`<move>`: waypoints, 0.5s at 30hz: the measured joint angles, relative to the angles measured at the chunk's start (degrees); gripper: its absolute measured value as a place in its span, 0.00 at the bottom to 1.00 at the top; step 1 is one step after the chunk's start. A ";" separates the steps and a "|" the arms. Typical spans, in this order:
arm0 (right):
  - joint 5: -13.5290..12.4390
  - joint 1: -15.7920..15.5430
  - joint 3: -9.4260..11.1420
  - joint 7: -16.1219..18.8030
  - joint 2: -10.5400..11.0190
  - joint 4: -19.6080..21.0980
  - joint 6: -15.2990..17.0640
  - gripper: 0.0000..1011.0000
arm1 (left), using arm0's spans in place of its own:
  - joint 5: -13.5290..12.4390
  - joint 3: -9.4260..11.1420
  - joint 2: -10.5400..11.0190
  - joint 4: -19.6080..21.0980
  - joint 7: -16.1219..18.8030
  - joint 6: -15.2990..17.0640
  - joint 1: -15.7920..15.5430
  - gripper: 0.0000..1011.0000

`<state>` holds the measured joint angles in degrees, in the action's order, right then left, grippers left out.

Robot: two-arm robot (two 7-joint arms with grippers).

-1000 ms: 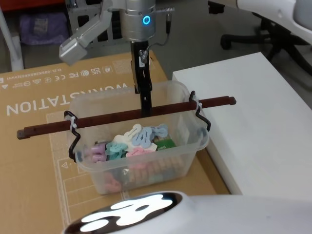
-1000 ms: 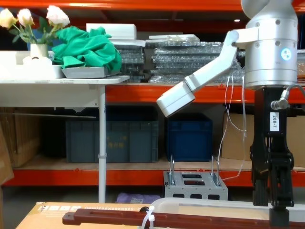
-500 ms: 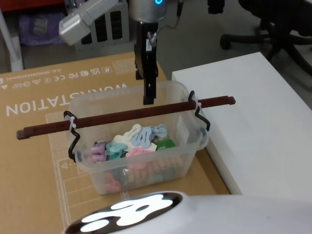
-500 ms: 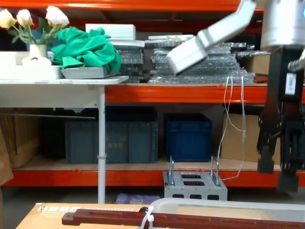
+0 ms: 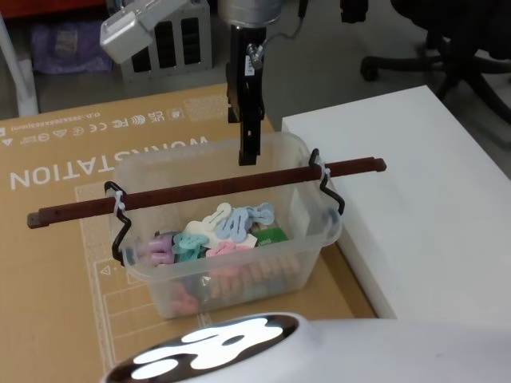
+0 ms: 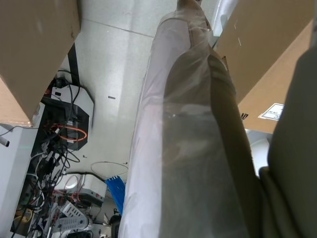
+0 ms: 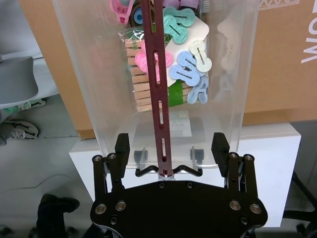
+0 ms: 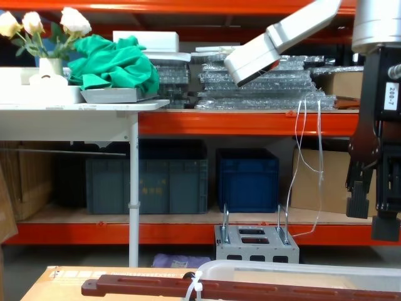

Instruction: Use one hand to grasp the basket and place it at the designated location.

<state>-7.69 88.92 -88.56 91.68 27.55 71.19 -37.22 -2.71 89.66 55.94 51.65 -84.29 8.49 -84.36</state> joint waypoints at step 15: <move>0.17 -0.59 -0.53 -0.27 -0.86 -0.99 -0.60 0.99 | 0.01 0.00 0.00 0.02 0.00 0.00 0.00 0.00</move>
<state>-7.52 88.33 -89.09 91.42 26.69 70.21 -37.83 -2.70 89.66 55.93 51.67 -84.30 8.49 -84.36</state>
